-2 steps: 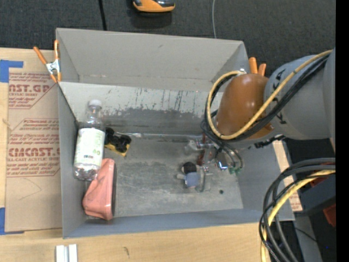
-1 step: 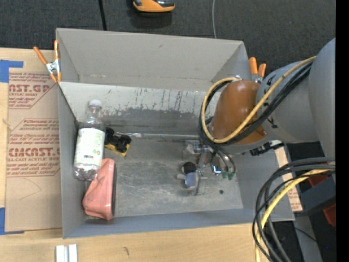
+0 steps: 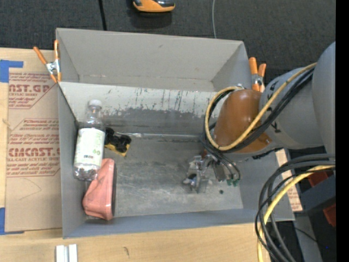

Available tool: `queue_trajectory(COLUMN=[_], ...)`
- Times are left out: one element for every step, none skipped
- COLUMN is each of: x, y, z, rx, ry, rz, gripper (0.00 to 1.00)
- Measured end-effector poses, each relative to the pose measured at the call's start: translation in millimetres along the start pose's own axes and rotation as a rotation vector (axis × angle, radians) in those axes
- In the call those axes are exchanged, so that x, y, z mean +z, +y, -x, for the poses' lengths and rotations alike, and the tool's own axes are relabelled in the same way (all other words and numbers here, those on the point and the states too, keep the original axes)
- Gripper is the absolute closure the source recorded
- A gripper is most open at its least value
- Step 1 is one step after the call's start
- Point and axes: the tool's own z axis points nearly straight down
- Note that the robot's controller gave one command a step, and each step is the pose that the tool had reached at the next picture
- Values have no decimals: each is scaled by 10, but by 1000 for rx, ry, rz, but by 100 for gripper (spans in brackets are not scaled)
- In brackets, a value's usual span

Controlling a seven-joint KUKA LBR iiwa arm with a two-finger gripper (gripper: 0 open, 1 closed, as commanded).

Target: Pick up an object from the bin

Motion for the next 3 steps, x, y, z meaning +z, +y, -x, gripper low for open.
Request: queue_trajectory(x=[0, -431, -431], y=[0, 123, 123], z=[0, -181, -181], rx=[0, -105, -105], ry=[0, 0, 0], rz=[0, 0, 0], gripper=[100, 100, 100])
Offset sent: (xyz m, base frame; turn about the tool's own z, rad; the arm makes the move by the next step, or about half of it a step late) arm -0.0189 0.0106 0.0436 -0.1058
